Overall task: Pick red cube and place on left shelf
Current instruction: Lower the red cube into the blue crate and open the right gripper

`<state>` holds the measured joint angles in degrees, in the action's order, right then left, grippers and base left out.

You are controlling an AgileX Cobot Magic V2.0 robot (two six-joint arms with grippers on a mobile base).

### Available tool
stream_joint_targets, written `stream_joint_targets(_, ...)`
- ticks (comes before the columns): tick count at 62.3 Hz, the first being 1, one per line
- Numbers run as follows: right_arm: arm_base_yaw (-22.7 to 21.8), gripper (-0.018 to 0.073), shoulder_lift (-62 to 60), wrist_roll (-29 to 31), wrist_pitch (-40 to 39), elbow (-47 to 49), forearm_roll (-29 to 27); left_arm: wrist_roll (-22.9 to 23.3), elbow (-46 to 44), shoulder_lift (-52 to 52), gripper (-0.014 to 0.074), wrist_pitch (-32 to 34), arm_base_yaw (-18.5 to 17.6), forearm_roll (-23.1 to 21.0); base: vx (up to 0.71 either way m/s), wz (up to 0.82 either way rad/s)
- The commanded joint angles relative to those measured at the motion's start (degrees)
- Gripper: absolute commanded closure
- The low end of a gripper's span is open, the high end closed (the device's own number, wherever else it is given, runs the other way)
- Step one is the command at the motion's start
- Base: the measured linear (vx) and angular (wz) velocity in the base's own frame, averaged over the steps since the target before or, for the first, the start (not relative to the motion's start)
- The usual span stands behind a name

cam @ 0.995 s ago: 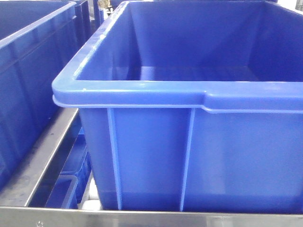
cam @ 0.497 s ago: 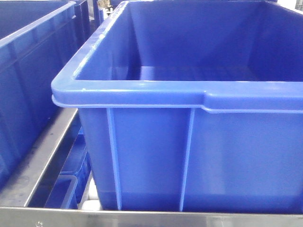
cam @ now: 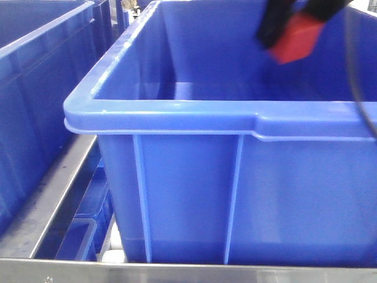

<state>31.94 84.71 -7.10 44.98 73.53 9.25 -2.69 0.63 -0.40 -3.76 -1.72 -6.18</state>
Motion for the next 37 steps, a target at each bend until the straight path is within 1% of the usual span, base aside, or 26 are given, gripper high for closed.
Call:
stream_joint_targets(1, 0.7, 0.0501, 2.4, 0.8, -4.6, 4.7, 0.1, 0.4, 1.4, -0.8, 0.0495, 4.2, -0.3, -0.3, 0.0, 0.0)
stream_joint_targets(15, 3.0, 0.0501, 12.8, 0.8, -5.8, 10.7, -0.1, 0.4, 1.4, -0.8, 0.0495, 4.2, -0.3, -0.3, 0.0, 0.0)
stream_joint_targets(27, 2.9, 0.0501, 20.6, 0.8, -5.8, 12.8, -0.2, 0.4, 1.4, -0.8, 0.0495, 4.2, -0.3, -0.3, 0.0, 0.0)
stream_joint_targets(37, 2.5, 0.0501, 24.0, 0.8, -5.5, 13.1, -0.2, 0.4, 1.4, -0.8, 0.0495, 4.2, -0.3, -0.3, 0.0, 0.0)
